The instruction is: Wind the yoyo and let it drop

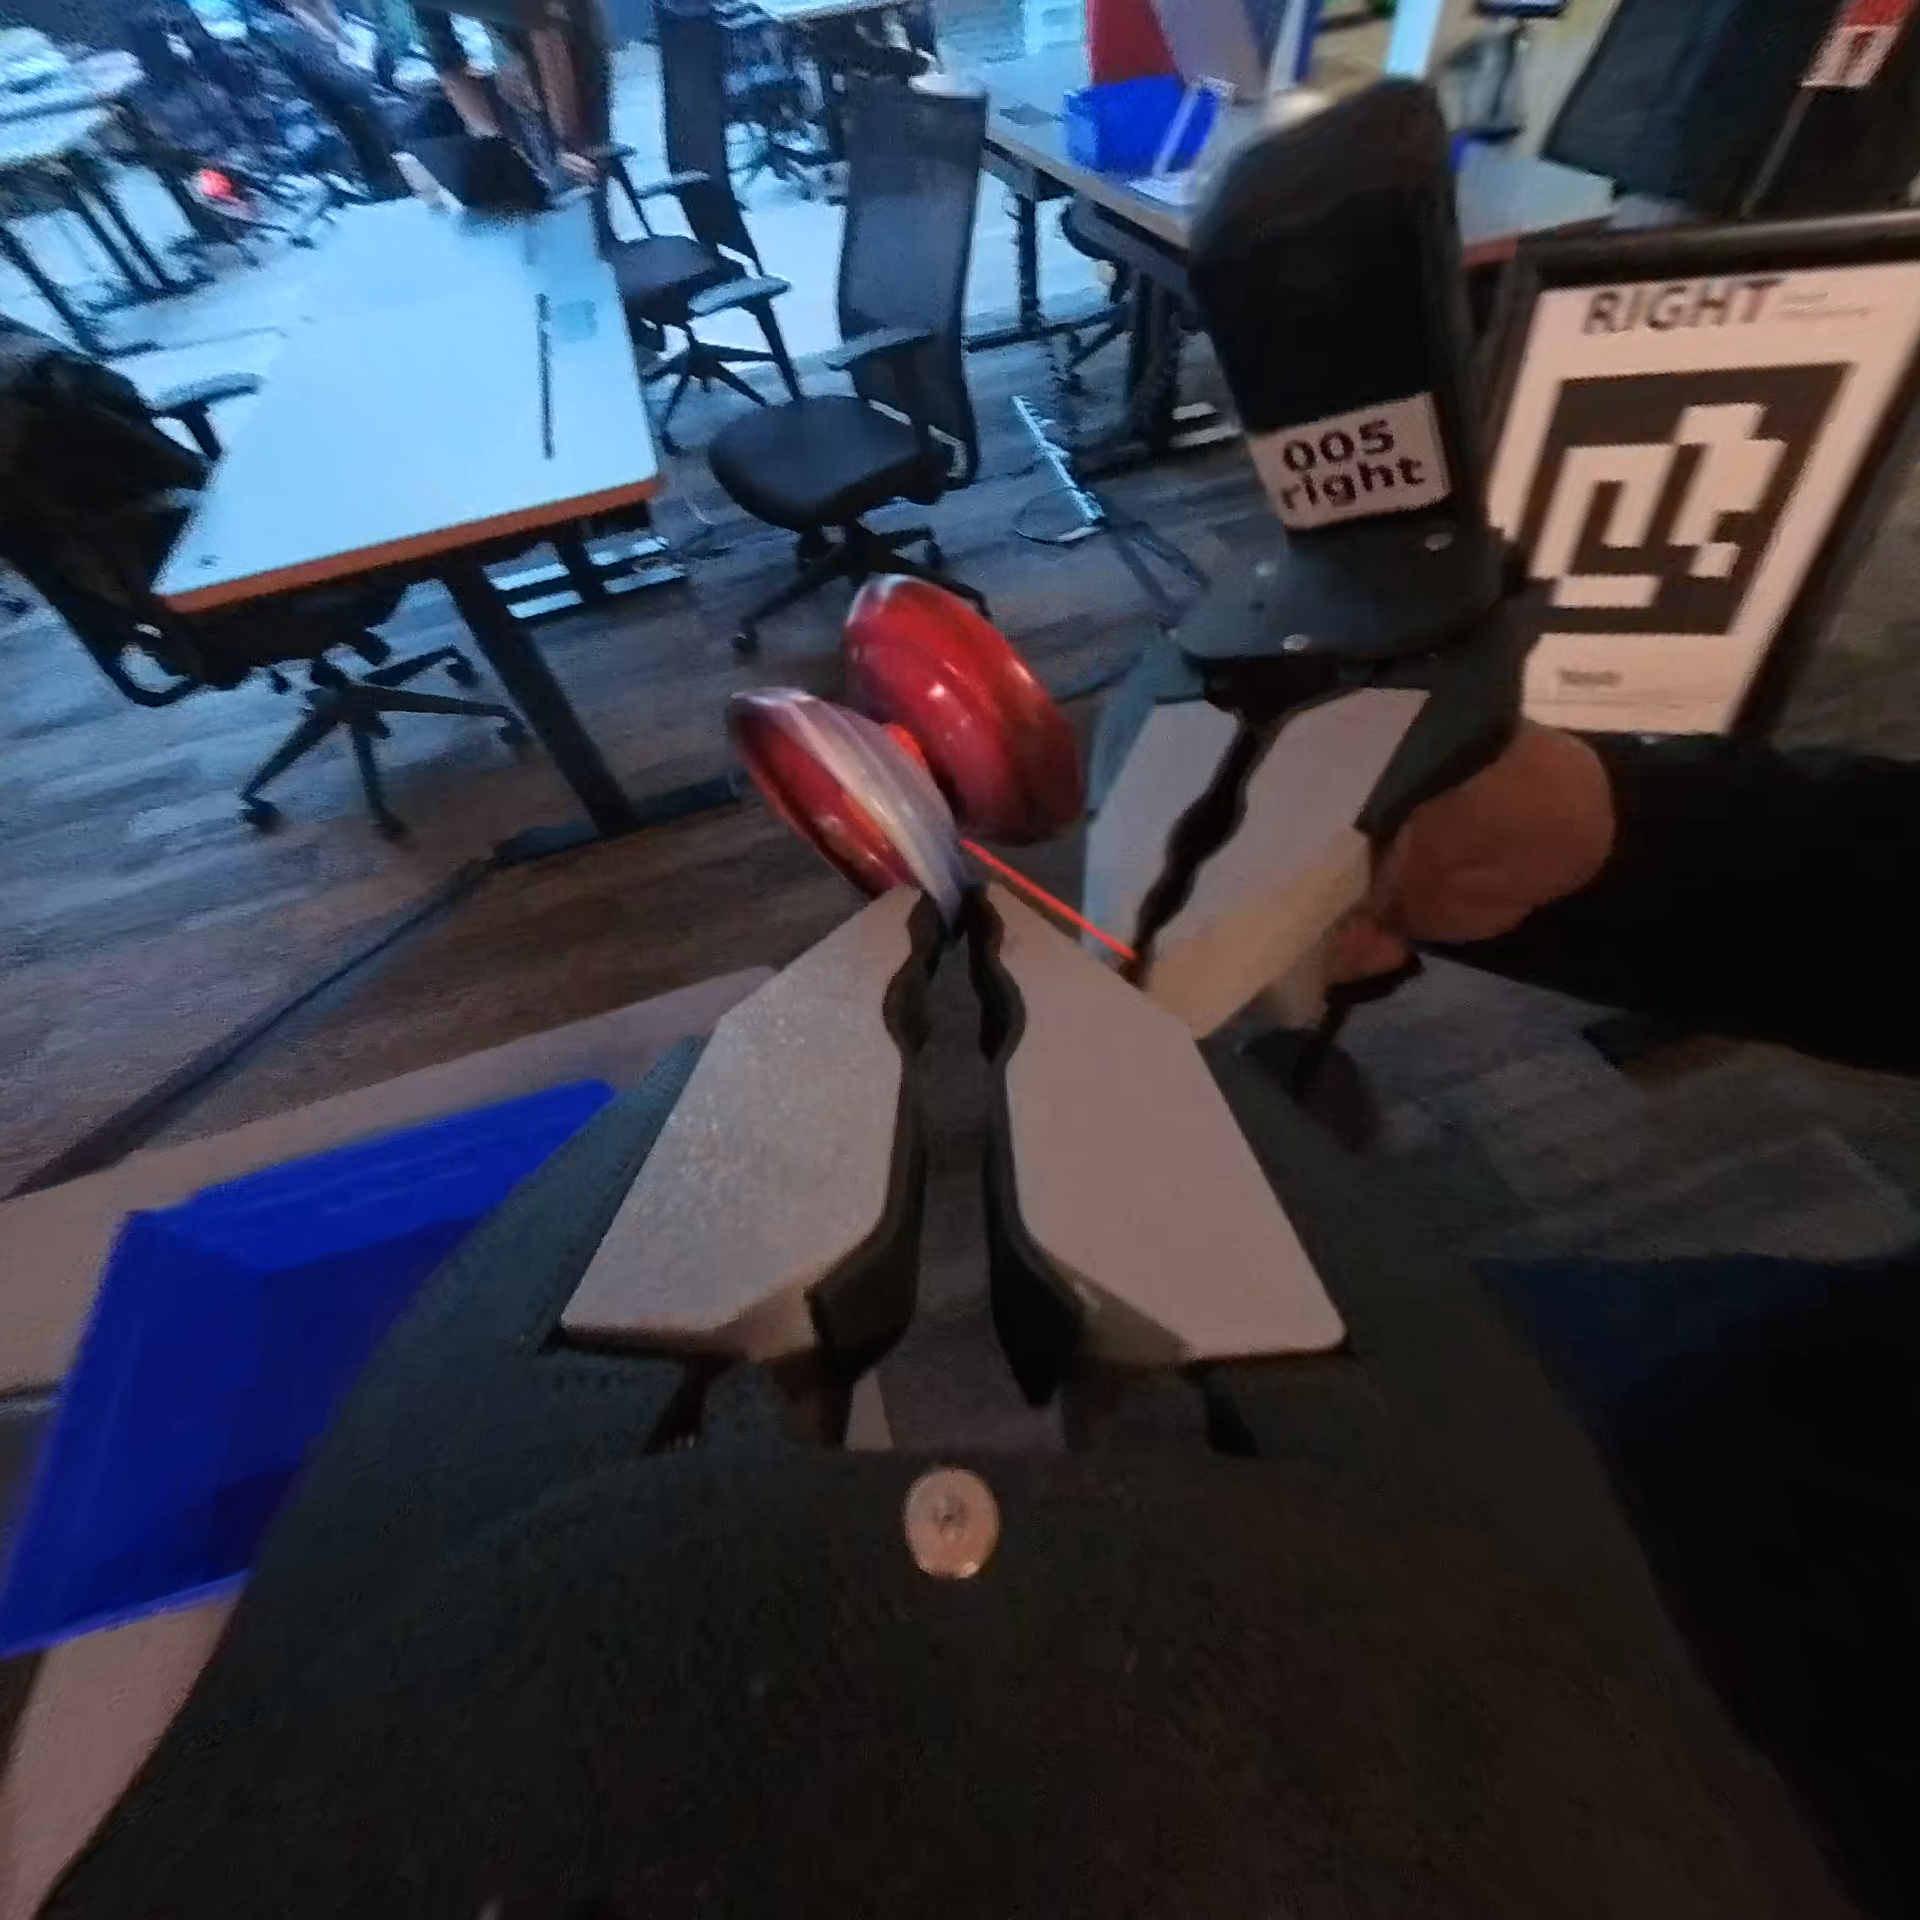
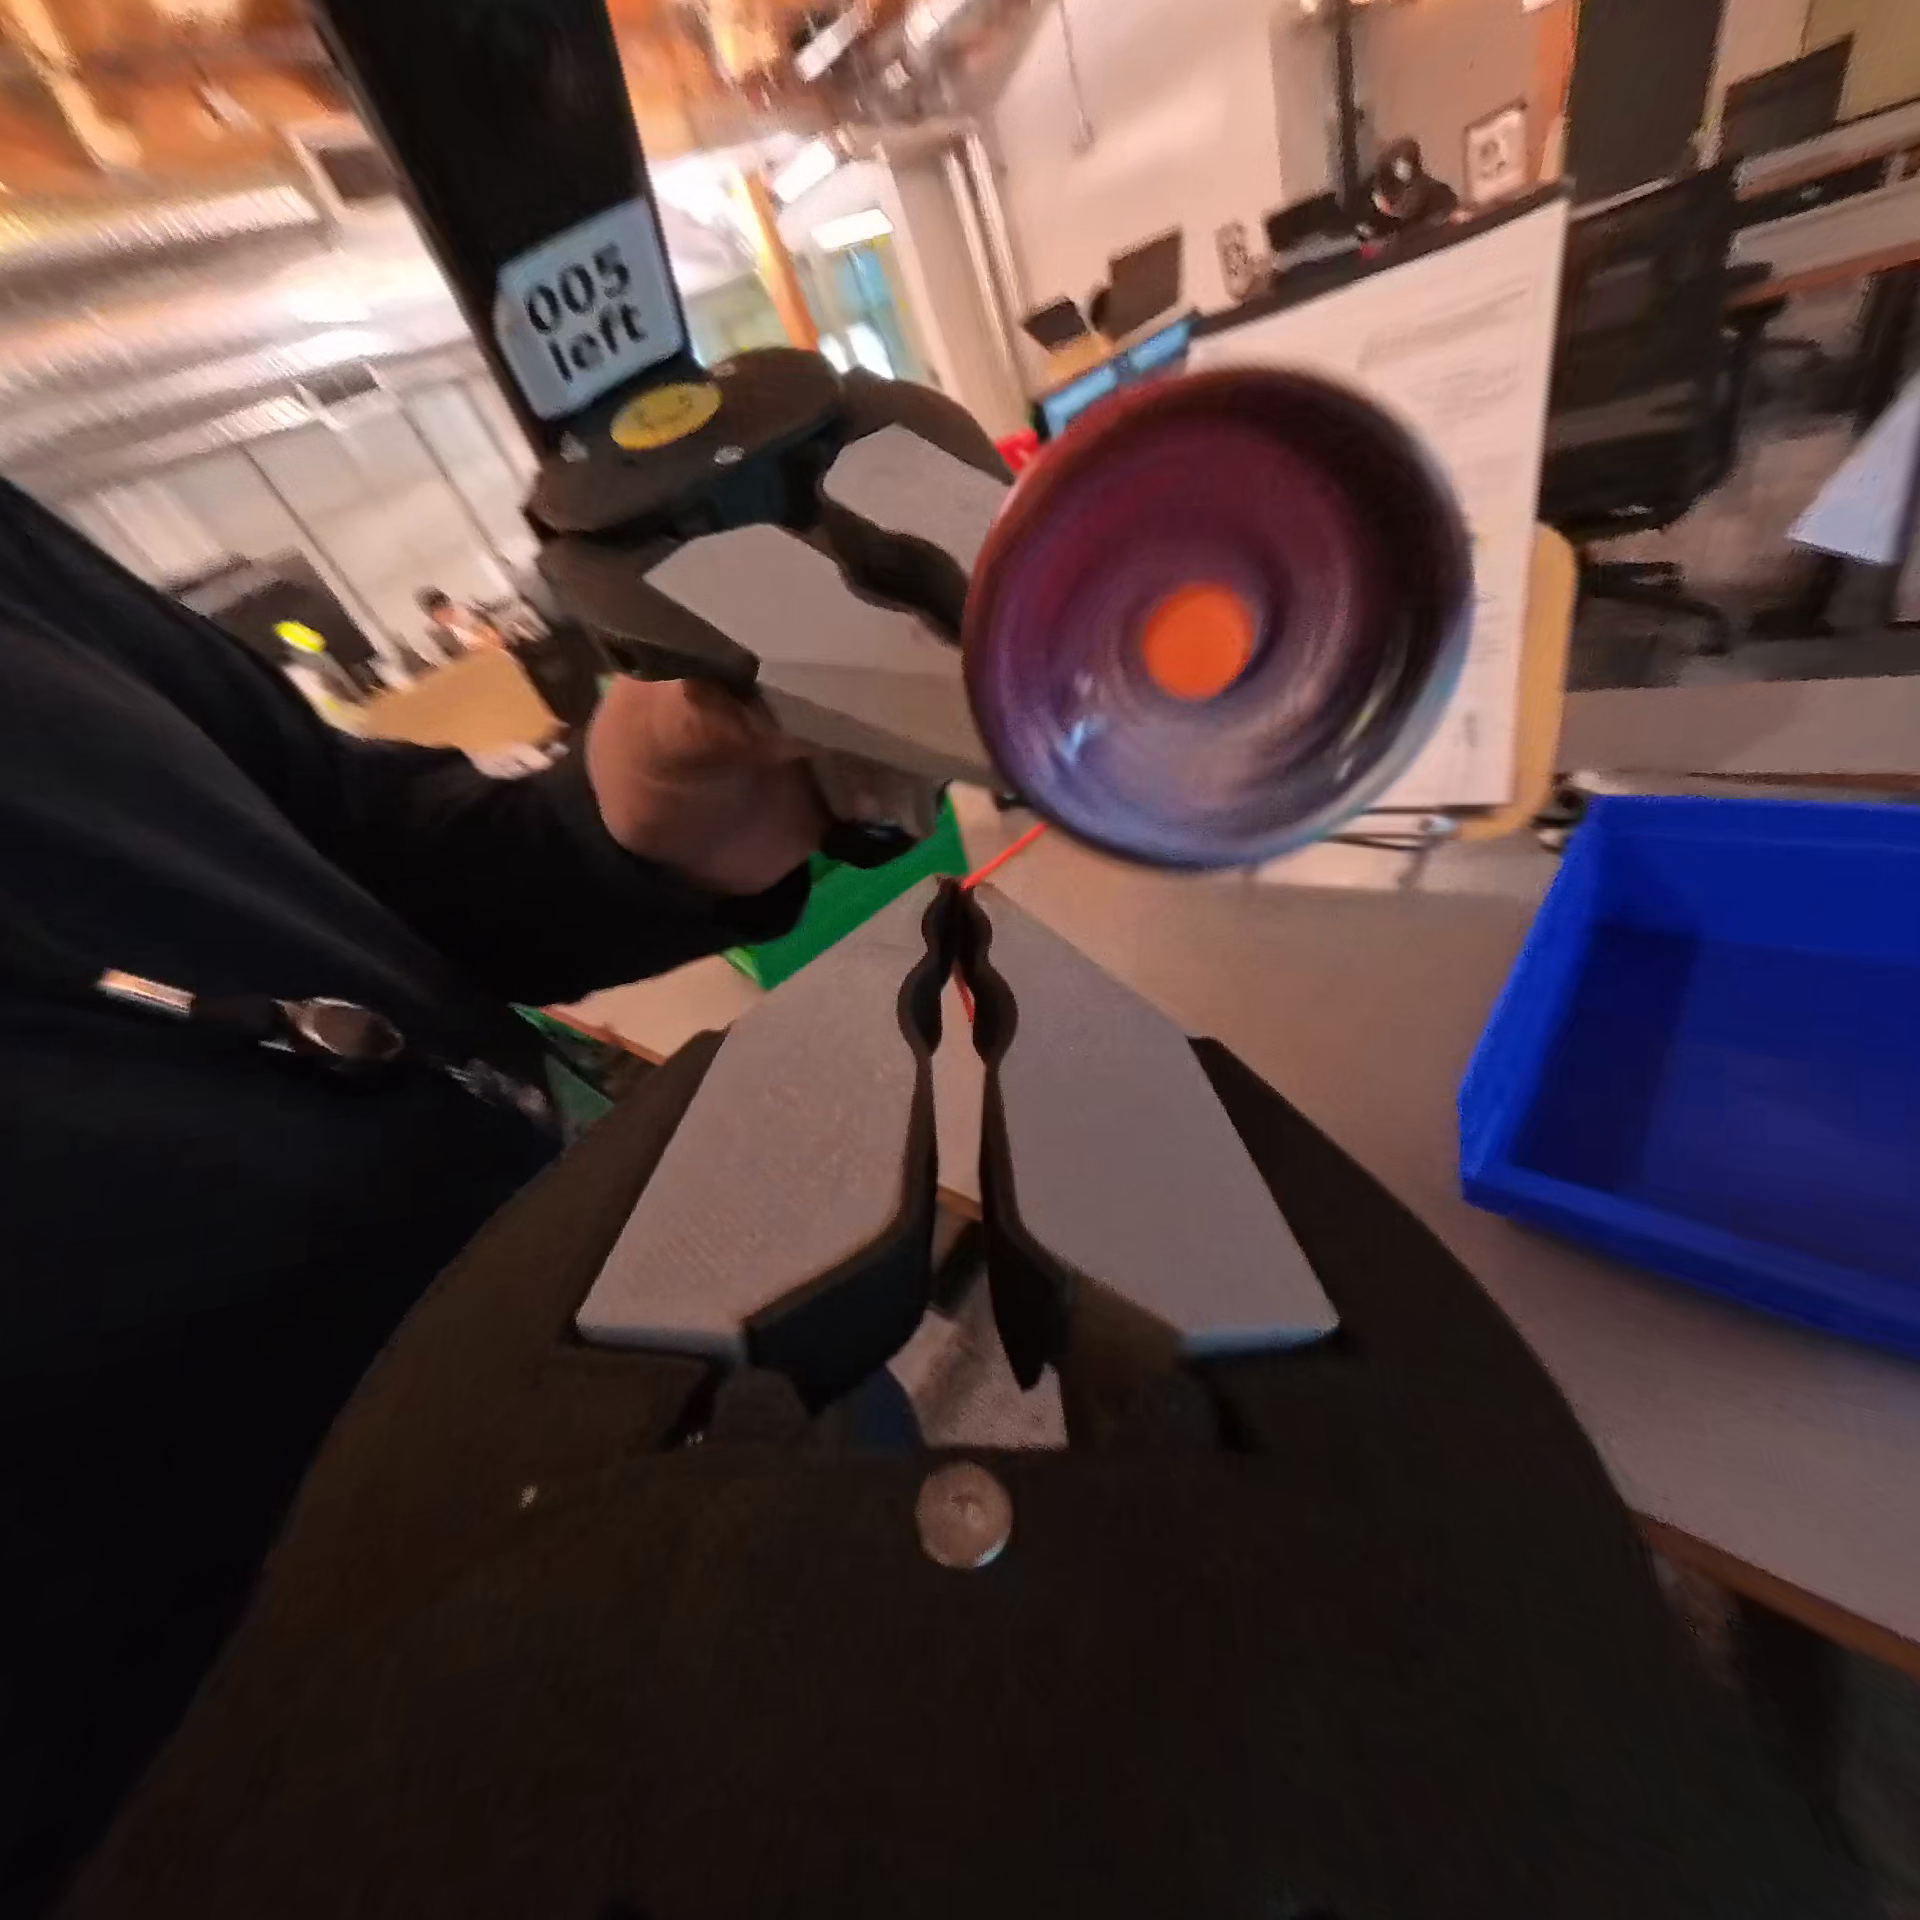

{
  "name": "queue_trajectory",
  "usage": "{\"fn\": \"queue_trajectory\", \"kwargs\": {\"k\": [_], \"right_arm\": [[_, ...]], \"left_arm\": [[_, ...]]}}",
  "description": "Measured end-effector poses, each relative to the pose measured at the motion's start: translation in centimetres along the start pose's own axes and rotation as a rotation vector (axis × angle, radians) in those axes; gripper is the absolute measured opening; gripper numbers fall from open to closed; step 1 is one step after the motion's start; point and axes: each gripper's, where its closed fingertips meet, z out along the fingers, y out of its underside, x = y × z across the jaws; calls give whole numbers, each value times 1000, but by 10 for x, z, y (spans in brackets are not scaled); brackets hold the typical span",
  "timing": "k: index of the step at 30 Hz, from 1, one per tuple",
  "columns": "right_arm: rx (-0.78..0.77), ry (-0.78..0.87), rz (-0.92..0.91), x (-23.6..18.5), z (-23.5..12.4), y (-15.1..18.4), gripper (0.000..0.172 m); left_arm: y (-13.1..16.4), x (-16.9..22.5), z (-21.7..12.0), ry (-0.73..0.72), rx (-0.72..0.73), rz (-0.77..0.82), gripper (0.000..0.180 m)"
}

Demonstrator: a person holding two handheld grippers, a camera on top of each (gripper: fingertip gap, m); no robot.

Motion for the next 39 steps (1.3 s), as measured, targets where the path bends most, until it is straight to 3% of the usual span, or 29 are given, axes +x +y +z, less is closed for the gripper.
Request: {"fn": "queue_trajectory", "kwargs": {"k": [2,7,13,19,24,27,32,36,39], "right_arm": [[43,-70,36,5,-12,-8,0],[26,-57,4,18,-32,-20,0],[-97,109,-138,27,-56,-46,0],[-256,436,-293,28,-70,-71,0],[-384,720,-393,38,-64,-86,0],[-421,801,-360,46,-52,-73,0],[-303,805,-307,37,-8,-41,0],[-145,722,-316,6,44,-38,0],[-94,676,-296,-10,63,-45,0]], "left_arm": [[-16,-19,10,-63,25,-1,2],[-38,-54,34,-130,-32,39,2],[-28,-66,59,-137,-172,236,2],[1,-43,53,43,-224,412,3],[27,-9,11,346,-155,453,2],[26,8,-26,502,-52,409,3],[-11,10,-78,626,173,281,2],[-26,-14,-87,536,196,254,2],[-25,-27,-79,448,167,251,2]]}}
